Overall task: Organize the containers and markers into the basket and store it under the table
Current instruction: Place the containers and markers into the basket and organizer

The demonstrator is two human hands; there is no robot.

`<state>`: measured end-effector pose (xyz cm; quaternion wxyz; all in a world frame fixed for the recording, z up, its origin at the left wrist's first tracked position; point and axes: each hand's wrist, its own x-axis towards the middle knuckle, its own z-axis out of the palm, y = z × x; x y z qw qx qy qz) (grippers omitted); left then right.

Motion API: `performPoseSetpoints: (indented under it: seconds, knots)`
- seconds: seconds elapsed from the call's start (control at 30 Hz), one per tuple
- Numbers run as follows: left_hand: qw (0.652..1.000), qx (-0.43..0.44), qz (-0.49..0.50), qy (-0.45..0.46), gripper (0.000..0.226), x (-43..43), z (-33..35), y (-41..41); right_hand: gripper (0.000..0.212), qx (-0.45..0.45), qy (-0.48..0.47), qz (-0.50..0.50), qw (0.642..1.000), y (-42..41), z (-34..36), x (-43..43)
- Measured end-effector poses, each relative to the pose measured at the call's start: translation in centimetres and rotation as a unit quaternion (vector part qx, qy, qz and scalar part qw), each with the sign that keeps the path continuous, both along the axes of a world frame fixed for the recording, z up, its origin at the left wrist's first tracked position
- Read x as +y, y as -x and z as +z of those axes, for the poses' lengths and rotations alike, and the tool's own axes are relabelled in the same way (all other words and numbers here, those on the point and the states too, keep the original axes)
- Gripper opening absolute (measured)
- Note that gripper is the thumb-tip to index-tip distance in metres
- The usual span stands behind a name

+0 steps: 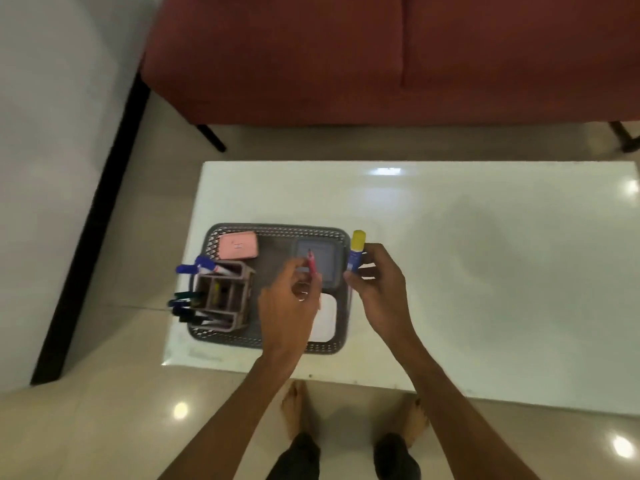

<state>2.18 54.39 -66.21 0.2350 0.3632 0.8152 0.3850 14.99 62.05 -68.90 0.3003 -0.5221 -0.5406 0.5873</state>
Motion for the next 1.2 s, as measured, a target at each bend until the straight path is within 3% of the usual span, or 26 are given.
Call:
performPoseSetpoints:
  seconds: [0.1,0.27,0.53,0.8,1.0,1.2]
  knots:
    - [0.997,-0.012,0.074,-0.017,0.011,-3.9,0.0,5.5,0.033,0.008,-0.015,0.021,1.0,5.7,0.3,-2.8]
    - [0.982,0.007,0.187,-0.012,0.028,-8.0,-1.4,11.4,0.023,-0.013,-0.038,0.07,0.997,12.2,-0.6,-6.7]
    - [0.969,-0.042,0.242,-0.013,0.016,-8.0,-4.3,13.7,0.014,-0.089,-0.067,0.102,0.989,17.4,-3.6,-9.3]
    - [0.964,-0.023,0.261,0.055,0.014,-7.0,-6.6,14.3,0.009,-0.168,-0.08,0.131,0.974,20.0,-7.0,-10.0]
    - [0.961,-0.018,0.266,0.077,0.016,-6.8,-7.0,14.6,0.032,-0.244,-0.13,0.191,0.942,20.9,-8.5,-10.5]
    - [0.959,-0.015,0.272,0.082,0.02,-6.8,-6.3,14.7,0.04,-0.24,-0.115,0.206,0.942,20.4,-8.5,-10.5]
